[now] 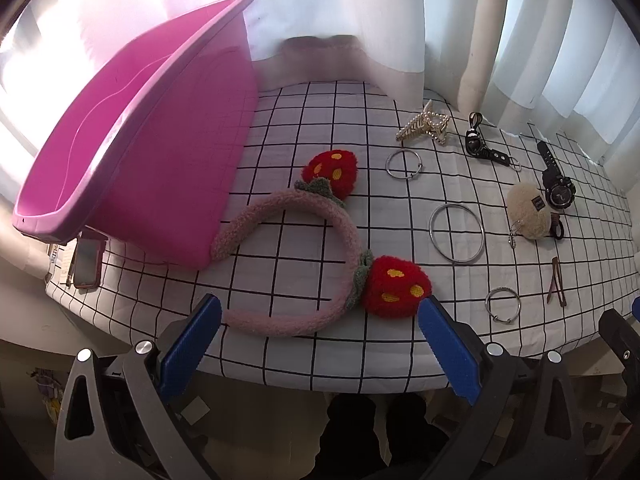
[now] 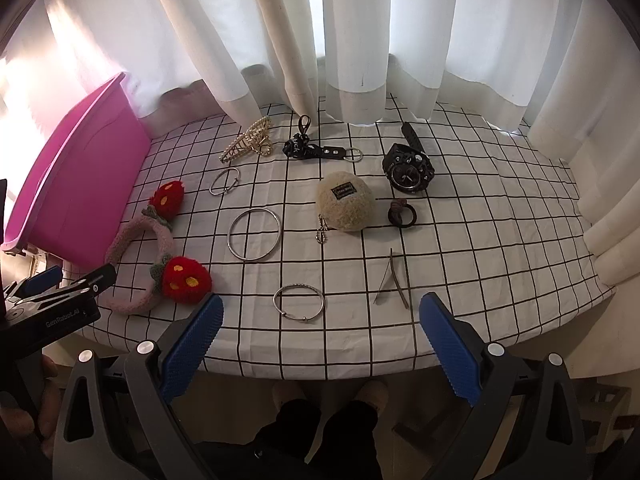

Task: Organize jewelry
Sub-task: 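Close the left tool on the strawberry headband while the right tool grasps the brown hairpin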

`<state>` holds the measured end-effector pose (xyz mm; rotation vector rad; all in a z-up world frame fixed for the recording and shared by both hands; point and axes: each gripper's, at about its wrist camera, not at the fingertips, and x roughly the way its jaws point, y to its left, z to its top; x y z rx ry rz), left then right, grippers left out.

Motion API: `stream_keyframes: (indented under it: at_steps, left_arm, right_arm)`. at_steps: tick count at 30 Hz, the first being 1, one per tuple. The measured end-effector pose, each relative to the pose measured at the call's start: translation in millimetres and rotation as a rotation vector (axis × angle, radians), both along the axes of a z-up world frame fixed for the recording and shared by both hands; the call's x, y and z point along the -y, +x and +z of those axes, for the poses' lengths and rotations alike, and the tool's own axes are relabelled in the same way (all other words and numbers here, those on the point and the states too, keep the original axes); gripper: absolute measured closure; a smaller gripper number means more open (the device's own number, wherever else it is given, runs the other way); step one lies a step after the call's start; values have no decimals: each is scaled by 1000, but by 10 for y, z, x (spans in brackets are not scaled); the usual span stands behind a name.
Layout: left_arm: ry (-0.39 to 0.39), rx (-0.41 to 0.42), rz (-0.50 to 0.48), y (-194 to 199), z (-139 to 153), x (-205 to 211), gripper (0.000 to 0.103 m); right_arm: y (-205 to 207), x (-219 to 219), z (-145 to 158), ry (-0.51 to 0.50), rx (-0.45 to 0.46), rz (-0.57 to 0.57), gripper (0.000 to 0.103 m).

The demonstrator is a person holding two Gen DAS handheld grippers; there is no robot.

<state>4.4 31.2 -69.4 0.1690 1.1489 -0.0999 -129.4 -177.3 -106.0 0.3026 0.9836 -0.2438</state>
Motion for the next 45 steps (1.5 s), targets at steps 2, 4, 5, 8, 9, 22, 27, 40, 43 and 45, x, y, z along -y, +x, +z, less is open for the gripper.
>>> stream_keyframes:
  at_steps: [2, 4, 5, 8, 9, 22, 27, 40, 43, 45]
  left_arm:
    - [-6, -19, -20, -27, -124, 8, 6]
    - [-6, -29, -39, -55, -225, 31, 6]
    - [-5, -30, -46, -71, -265, 48, 6]
    - [-9, -19, -59, -119, -356, 99, 6]
    - [-10, -15, -57, -129, -382, 113, 6]
    - [-36, 43, 155, 56, -611, -23, 6]
    - [-66, 44, 194, 277, -664, -16, 6]
    - [-6, 37, 190, 663, -934, 46, 6]
    - [-9, 25, 190, 703, -994, 39, 6]
    - [0, 22, 186, 717, -1032, 46, 6]
  right_arm:
    - [-51, 37, -107, 7, -9, -20, 9]
    - [-90, 83, -214, 2, -29, -45, 9]
    - [-114, 112, -270, 1, -38, -56, 9]
    - [-174, 223, -415, -7, -54, -83, 9]
    - [-180, 272, -458, -9, -58, -88, 9]
    - [120, 721, -927, 0, -45, -33, 9]
    - [267, 755, -1047, -7, -34, -13, 9]
    - [471, 807, -1342, -51, -70, -33, 9]
    - [484, 779, -1345, -71, -56, -30, 9]
    - [484, 781, -1350, -72, -50, -34, 9]
